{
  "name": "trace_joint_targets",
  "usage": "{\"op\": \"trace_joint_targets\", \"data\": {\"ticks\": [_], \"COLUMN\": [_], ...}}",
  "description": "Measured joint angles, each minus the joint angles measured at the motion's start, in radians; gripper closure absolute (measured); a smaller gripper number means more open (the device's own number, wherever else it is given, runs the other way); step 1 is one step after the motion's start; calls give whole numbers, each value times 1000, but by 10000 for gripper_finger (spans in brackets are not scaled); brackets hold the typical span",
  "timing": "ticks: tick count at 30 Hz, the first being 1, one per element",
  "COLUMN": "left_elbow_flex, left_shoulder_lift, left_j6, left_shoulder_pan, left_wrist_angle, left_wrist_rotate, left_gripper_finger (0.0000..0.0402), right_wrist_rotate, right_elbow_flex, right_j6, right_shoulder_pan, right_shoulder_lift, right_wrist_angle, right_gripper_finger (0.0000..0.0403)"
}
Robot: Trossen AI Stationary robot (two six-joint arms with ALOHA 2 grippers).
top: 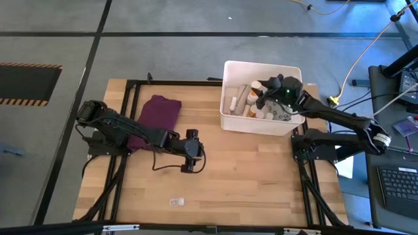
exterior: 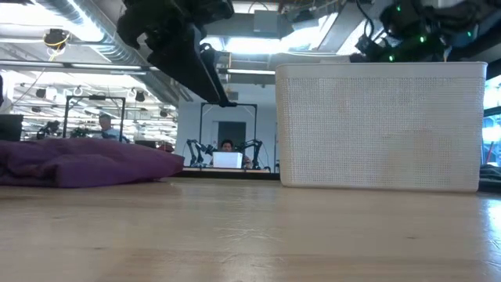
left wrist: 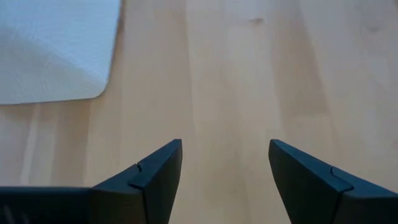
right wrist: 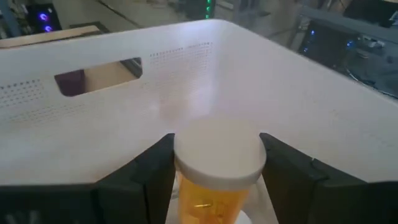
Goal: Pick & place medical supplies in basket/bin
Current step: Put the orange pill bottle into the white bin
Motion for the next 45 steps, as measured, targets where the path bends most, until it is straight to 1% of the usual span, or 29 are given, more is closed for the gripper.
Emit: {"op": "trace_joint_targets", "data": {"ticks": [4, 6, 9, 10, 12, 14, 23, 26, 29, 32, 39, 41, 45], "left_elbow_flex": [0, 0, 0, 0, 0, 0, 0, 0, 0, 0, 0, 0, -1], "left_shoulder_lift": [0, 0, 0, 0, 0, 0, 0, 1, 1, 1, 1, 1, 1], "left_j6": [-3, -3, -1, -1, -1, 0, 37, 47, 53, 53, 77, 64, 34], "left_shoulder_pan": [30, 37, 41, 41, 41, 41, 41, 41, 41, 41, 46, 57, 77], "left_wrist_angle": [0, 0, 0, 0, 0, 0, 0, 0, 0, 0, -4, -20, -60], "left_wrist_rotate": [16, 35, 38, 36, 36, 36, 39, 35, 35, 35, 19, 15, 31], "left_gripper_finger": [171, 171, 169, 169, 170, 171, 171, 174, 175, 174, 177, 177, 178], "right_wrist_rotate": [-27, -25, -26, -27, -26, -26, -26, -25, -15, 16, 20, 21, 66], "right_elbow_flex": [-106, -152, -210, -221, -236, -236, -193, -166, -161, -161, -151, -151, -155], "right_j6": [43, 86, 122, 136, 157, 162, 131, 131, 131, 131, 128, 128, 130], "right_shoulder_pan": [-18, -23, -22, -22, -22, -22, -22, -22, -22, -22, -22, -22, -22], "right_shoulder_lift": [1, 7, 21, 25, 31, 41, 81, 93, 121, 168, 288, 296, 301], "right_wrist_angle": [141, 178, 212, 212, 265, 239, 247, 313, 320, 326, 401, 405, 437], "right_gripper_finger": [199, 199, 199, 199, 199, 199, 199, 199, 199, 199, 198, 198, 198]}}
